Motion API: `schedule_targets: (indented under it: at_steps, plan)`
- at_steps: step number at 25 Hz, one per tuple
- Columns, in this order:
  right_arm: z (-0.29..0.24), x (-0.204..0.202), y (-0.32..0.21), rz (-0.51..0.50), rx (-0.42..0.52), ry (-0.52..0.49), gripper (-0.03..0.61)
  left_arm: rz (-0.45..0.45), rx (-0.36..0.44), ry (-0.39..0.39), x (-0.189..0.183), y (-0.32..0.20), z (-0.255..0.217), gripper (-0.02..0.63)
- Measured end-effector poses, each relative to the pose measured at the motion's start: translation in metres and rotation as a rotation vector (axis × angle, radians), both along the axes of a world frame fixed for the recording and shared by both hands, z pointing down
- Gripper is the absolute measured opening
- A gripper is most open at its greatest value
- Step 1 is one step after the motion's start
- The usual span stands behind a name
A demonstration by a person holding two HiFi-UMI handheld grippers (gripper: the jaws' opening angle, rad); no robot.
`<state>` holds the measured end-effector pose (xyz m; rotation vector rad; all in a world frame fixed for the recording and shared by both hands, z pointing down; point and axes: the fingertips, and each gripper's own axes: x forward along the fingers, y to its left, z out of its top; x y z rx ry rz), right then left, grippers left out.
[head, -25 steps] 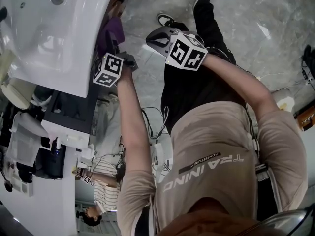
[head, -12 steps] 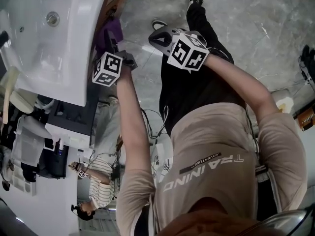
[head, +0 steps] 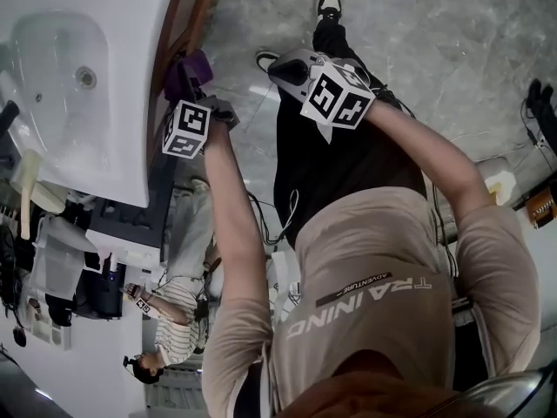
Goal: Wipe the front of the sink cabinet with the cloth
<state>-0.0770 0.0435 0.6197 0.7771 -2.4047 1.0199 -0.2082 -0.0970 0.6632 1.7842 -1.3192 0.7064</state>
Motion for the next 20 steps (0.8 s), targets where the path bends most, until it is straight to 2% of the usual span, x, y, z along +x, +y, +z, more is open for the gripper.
schedule_targets:
  at_steps: [3, 8, 10, 14, 20]
  plan:
    - [0.002, 0.025, -0.005, 0.022, -0.002, 0.000, 0.012, 0.035, 0.005, -0.014, 0.034, -0.012, 0.003, 0.049]
    - [0.003, 0.045, -0.011, 0.039, -0.002, -0.017, 0.012, 0.095, 0.037, -0.007, 0.076, -0.035, 0.010, 0.049]
    - [0.009, 0.057, -0.014, 0.049, -0.005, -0.014, 0.012, 0.095, 0.032, -0.009, 0.093, -0.045, 0.014, 0.049]
    - [0.017, 0.082, -0.013, 0.076, -0.025, -0.011, 0.012, 0.068, 0.017, 0.060, 0.131, -0.055, 0.014, 0.049]
    - [0.018, 0.108, -0.018, 0.089, -0.029, -0.020, 0.012, 0.106, 0.024, 0.076, 0.172, -0.066, 0.012, 0.049]
